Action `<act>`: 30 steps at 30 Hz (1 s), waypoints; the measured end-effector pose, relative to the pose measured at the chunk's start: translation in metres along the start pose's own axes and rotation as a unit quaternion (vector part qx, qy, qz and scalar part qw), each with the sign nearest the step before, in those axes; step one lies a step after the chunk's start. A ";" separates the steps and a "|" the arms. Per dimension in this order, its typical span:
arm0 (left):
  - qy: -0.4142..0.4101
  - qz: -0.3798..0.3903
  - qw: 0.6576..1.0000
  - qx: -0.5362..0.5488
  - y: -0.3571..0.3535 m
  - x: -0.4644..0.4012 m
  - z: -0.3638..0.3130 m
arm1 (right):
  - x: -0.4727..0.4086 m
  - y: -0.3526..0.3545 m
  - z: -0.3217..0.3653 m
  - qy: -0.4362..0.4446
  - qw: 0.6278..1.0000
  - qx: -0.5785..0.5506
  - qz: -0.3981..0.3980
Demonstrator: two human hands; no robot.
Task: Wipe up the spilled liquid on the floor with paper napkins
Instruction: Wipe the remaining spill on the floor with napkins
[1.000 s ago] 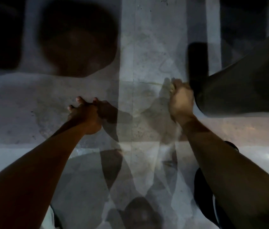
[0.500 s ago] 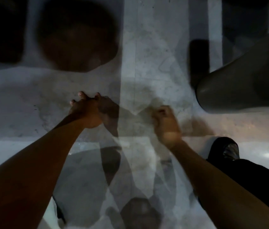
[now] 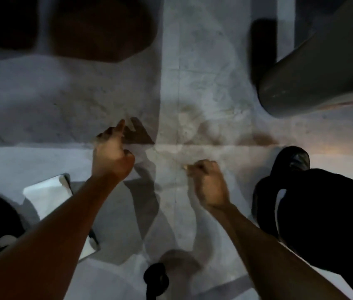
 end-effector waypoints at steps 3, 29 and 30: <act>0.012 0.012 0.999 -0.032 -0.008 0.015 0.009 | -0.003 0.047 -0.073 -0.118 0.987 0.051 -0.093; 0.025 -0.060 0.997 0.053 0.051 0.024 0.063 | -0.147 0.003 0.136 0.030 0.996 -0.030 -0.079; 0.024 -0.065 0.996 0.059 0.056 0.022 0.065 | -0.147 -0.010 0.162 0.064 0.996 -0.012 -0.056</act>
Point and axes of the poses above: each hand's wrist, its own x-axis away from the middle knuckle, its own y-axis out of the back of the hand, z = x × y, the point moved 9 cm from there along -x, towards the middle knuckle, and after that the axes turned 8 degrees about z, right-handed, at the moved point
